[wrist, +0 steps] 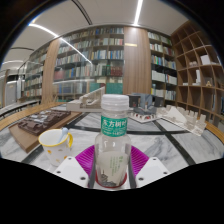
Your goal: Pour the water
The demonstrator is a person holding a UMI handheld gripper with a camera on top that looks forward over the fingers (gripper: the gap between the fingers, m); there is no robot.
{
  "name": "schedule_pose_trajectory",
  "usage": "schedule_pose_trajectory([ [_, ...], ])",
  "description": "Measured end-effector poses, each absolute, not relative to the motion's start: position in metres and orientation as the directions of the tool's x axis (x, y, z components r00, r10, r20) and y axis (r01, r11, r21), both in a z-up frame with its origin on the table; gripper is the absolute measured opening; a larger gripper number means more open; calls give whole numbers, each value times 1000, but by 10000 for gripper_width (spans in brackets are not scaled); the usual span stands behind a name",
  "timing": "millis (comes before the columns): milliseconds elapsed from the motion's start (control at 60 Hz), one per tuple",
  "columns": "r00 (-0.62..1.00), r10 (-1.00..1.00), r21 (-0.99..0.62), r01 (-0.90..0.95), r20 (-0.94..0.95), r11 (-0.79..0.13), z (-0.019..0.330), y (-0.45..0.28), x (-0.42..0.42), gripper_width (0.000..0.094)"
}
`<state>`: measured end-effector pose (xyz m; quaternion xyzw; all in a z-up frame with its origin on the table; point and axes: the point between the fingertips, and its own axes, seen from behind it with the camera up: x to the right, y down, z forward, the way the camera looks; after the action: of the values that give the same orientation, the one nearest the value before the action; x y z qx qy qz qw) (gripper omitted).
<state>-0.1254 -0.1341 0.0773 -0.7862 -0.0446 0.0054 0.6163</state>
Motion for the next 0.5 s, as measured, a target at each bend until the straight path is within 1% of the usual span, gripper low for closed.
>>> schedule_pose_trajectory([
  [67,996,72,-964,63,46,-259,76,-134,-124,549],
  [100,996,67,-952,71,54,-298,70,-136,-123,614],
  [133,995,70,-940,85,65,-329,67,-140,-124,696],
  [167,995,75,-939,92,71,-331,70,-144,-126,842],
  [183,994,77,-941,93,72,-325,73,-147,-127,877],
  [217,995,68,-944,94,76,-316,79,-154,-125,841],
  [233,995,61,-945,96,81,-313,82,-158,-124,839],
  [283,995,48,-944,98,87,-315,90,-172,-122,857],
  [500,998,-24,-924,50,64,-379,112,-256,-110,853],
])
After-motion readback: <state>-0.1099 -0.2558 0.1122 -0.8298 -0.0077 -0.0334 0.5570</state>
